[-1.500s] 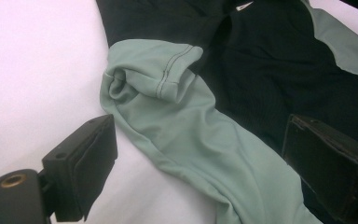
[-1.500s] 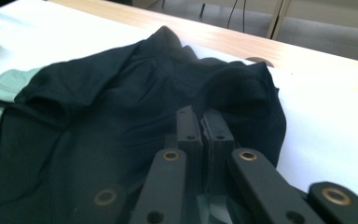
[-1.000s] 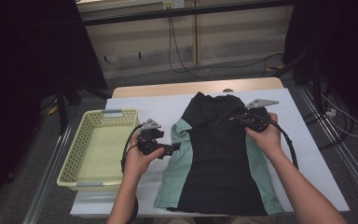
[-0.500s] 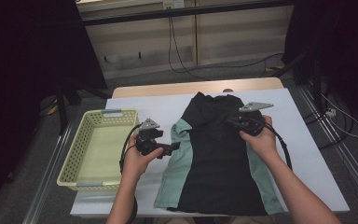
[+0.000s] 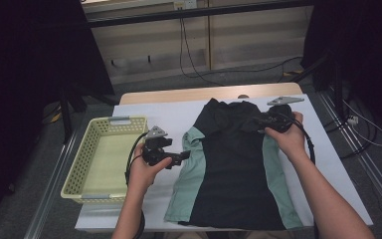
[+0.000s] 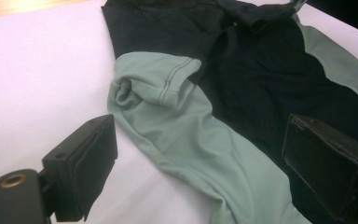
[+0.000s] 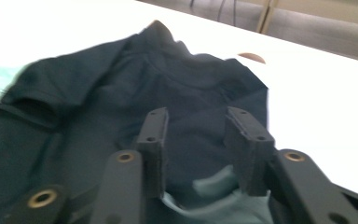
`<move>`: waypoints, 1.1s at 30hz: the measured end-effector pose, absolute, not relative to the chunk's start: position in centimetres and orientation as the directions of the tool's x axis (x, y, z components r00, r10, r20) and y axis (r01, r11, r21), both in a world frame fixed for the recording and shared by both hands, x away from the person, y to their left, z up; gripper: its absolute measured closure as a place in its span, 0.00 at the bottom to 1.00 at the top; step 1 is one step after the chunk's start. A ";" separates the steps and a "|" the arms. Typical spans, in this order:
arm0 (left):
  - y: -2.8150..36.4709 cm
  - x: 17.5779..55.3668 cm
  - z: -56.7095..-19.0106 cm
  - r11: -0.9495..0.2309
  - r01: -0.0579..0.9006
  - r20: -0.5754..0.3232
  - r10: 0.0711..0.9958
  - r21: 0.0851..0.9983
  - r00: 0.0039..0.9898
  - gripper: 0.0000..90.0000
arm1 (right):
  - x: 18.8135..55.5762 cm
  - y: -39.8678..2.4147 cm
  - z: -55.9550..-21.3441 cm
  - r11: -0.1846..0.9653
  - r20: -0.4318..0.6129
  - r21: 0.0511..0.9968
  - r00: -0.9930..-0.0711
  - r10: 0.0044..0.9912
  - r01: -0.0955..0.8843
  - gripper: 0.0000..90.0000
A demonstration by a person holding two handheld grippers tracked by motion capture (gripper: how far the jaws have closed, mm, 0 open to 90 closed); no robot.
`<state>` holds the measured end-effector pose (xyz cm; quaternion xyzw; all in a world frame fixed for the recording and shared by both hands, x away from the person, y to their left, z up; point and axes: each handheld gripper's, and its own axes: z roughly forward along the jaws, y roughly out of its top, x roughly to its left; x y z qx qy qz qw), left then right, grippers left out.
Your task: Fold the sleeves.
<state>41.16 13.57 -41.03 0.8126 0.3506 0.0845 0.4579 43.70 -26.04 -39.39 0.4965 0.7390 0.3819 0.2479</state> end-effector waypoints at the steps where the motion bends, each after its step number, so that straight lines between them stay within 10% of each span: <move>1: 13.5 41.1 -41.1 -0.337 0.492 -0.184 0.645 0.803 0.742 0.12 | 43.7 -26.3 -39.4 0.211 0.019 0.809 -0.383 0.924 0.549 0.66; 12: 13.4 41.1 -40.9 -0.336 0.490 -0.185 0.643 0.804 0.743 0.12 | 42.8 -28.4 -40.0 0.162 0.115 0.788 -0.400 0.909 0.594 0.71; 20: 13.5 41.1 -40.8 -0.334 0.489 -0.181 0.647 0.806 0.740 0.12 | 40.7 -27.5 -42.8 0.226 0.128 0.742 -0.464 0.876 0.631 1.00; 33: 13.6 41.1 -40.7 -0.332 0.488 -0.180 0.649 0.807 0.740 0.12 | 40.3 -27.7 -40.4 0.229 0.048 0.794 -0.435 0.899 0.562 0.68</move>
